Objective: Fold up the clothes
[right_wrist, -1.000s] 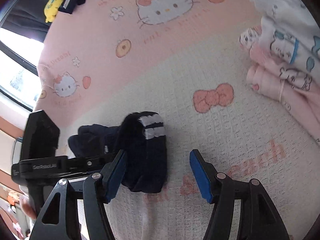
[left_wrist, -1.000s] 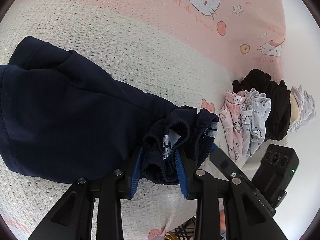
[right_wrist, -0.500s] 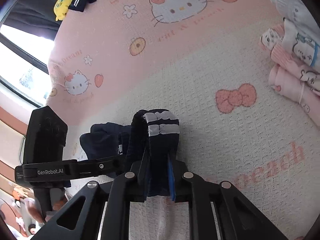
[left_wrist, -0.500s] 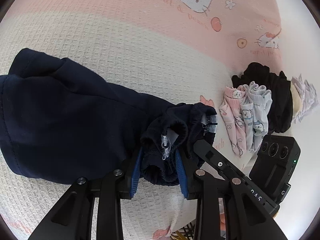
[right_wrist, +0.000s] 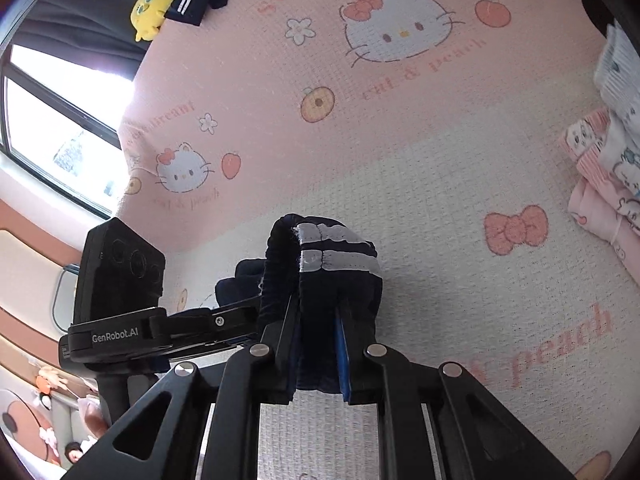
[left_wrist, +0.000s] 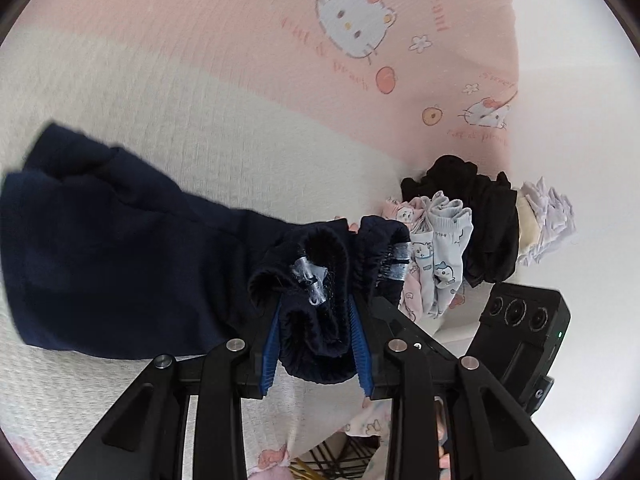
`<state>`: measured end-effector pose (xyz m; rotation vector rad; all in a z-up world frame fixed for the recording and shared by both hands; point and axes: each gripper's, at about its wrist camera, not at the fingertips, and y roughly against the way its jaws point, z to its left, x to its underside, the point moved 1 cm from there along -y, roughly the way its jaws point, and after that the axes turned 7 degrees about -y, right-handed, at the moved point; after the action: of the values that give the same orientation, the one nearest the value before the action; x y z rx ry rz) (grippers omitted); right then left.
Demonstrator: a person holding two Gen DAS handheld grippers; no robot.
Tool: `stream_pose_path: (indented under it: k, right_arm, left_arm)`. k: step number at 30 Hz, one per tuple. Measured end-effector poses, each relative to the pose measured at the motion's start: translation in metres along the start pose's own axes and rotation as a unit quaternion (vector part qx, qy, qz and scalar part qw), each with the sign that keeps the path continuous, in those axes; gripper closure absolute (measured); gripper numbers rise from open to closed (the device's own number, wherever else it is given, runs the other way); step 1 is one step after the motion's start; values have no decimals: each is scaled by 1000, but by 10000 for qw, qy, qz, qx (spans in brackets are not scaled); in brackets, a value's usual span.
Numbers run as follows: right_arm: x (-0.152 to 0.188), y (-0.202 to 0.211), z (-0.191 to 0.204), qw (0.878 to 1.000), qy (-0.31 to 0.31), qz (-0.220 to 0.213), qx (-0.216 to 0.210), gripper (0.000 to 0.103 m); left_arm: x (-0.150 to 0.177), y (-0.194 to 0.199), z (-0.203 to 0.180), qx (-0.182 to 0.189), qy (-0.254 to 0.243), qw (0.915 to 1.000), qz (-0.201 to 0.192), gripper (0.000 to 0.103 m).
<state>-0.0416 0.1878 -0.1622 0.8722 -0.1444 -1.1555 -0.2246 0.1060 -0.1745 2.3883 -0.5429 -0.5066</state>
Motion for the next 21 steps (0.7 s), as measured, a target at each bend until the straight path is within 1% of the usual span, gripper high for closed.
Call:
stream_pose_path:
  k: [4, 8, 10, 14, 21]
  right_arm:
    - [0, -7, 13, 9998, -25, 98, 178, 89]
    - [6, -17, 26, 9993, 120, 140, 333, 89]
    - [7, -23, 33, 9988, 184, 210, 391, 89]
    - [10, -33, 44, 9984, 237, 335, 395, 89]
    - [13, -58, 66, 9964, 406, 544, 512, 89]
  left_arm:
    - [-3, 14, -3, 35, -51, 9999, -134, 76]
    - [-4, 24, 2, -62, -62, 9998, -194, 76]
    - [-3, 26, 6, -121, -6, 9997, -212, 76]
    - [1, 37, 20, -55, 191, 9993, -324, 76]
    - [-3, 51, 37, -398, 334, 9975, -481, 76]
